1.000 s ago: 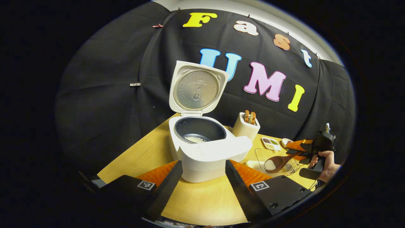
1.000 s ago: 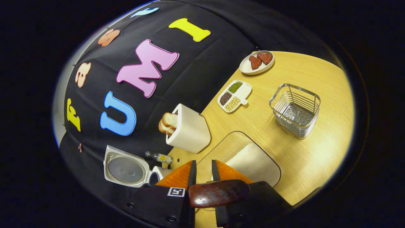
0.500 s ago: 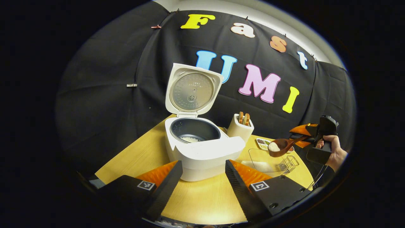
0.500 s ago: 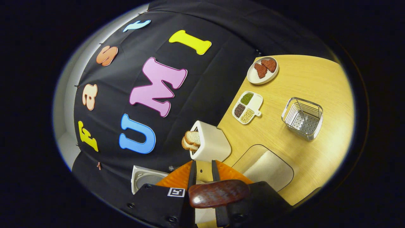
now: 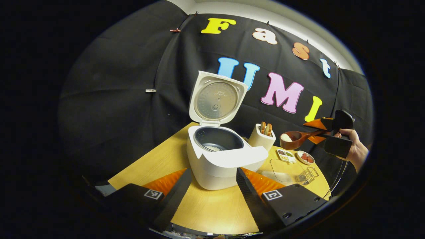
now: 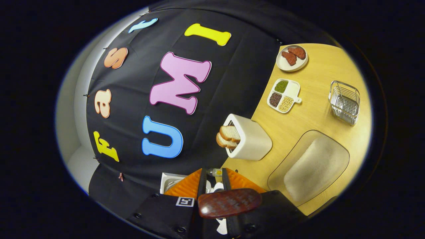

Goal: Close the left gripper, press the button to open the rice cooker; take a wooden spoon from the chopstick holder with the right hand, scoop a spoonful of rice and pour it into the rice cooker, then put the wooden spoon back into the chopstick holder.

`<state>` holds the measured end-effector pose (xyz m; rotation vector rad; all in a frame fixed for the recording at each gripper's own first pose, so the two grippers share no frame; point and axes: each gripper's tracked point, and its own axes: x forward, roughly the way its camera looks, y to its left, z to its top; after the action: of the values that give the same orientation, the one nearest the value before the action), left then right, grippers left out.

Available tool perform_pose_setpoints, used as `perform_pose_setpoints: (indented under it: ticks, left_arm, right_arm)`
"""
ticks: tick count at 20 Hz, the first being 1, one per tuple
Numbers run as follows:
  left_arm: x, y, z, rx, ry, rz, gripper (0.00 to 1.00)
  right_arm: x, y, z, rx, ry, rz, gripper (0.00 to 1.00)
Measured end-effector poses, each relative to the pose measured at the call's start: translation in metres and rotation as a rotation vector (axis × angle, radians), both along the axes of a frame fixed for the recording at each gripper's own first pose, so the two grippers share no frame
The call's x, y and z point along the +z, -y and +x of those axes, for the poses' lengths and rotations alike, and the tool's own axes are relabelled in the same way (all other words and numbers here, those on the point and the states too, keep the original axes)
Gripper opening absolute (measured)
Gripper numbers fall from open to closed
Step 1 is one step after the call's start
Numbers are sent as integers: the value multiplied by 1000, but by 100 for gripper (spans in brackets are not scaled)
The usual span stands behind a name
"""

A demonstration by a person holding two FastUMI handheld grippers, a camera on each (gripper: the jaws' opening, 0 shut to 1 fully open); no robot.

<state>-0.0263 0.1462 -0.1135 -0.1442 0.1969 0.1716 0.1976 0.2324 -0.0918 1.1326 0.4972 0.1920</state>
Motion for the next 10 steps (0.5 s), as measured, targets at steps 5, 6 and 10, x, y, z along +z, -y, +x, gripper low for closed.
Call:
perform_pose_setpoints:
  ticks: [5, 6, 10]
  left_arm:
    - [4, -23, -8, 45, 11, 20, 94]
    - [2, -29, -9, 53, 6, 23, 94]
    - [-2, -50, -15, 89, -9, 1, 94]
  right_arm:
    - [7, -56, 11, 58, -16, 57, 24]
    - [7, -68, 14, 67, -14, 56, 24]
    - [5, -115, 24, 109, -5, 53, 24]
